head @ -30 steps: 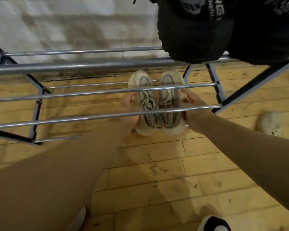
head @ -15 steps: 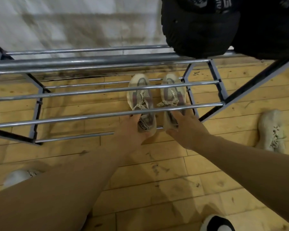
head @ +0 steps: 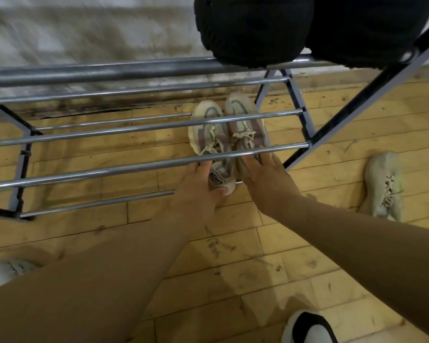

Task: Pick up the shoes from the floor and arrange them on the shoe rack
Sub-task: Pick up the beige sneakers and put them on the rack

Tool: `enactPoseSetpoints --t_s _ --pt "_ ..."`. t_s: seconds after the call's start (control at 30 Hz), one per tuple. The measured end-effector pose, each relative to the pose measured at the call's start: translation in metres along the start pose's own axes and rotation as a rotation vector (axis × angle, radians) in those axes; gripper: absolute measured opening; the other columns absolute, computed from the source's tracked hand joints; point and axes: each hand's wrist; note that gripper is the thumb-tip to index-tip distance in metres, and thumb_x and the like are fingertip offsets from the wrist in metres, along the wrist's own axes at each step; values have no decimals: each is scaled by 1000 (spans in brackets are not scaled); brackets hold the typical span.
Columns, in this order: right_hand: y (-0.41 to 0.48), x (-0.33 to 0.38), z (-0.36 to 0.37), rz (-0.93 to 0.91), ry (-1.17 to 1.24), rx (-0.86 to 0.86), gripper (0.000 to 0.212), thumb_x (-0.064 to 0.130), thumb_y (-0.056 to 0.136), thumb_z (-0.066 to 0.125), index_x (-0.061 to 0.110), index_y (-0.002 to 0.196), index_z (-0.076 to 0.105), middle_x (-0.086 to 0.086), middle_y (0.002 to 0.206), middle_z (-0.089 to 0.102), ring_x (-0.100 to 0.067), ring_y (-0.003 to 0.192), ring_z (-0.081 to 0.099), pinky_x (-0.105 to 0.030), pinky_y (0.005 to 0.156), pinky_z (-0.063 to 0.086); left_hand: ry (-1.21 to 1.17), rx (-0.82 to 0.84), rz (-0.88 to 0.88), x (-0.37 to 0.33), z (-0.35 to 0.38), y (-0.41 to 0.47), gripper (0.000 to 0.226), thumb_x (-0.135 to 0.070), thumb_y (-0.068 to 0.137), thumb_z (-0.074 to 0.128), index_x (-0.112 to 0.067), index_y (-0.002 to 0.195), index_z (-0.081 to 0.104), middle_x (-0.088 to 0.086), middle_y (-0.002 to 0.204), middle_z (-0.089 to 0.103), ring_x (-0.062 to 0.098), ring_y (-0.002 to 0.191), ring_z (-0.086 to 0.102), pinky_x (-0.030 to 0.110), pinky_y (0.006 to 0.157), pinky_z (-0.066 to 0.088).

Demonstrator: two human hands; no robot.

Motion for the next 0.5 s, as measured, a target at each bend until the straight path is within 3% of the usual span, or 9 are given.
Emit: enactPoseSetpoints --t_s 0.17,0.27,0.5 --pt "-8 -4 -2 22 86 -52 72 13 96 58 30 155 22 -10 143 40 -35 127 46 -48 102 50 -6 -25 3 -1 1 -3 76 -38 94 68 -28 159 28 -6 162 27 16 149 26 29 114 25" --pt "-10 -1 -2 26 112 -50 71 17 96 59 31 155 21 -9 145 40 -34 128 46 -50 101 51 -21 -51 17 -3 4 -7 74 -35 97 65 -27 159 27 -6 162 26 16 149 25 24 111 21" --pt "-12 -3 2 63 140 -45 63 25 100 56 35 152 24 -4 150 36 -32 135 40 -52 102 50 1 -135 16 1 5 -13 60 -32 100 61 -16 154 40 3 161 33 22 148 29 36 120 28"
Point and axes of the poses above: each hand's wrist, its own y-axis towards the middle knuckle, its own z-axis out of the palm, x = y × z
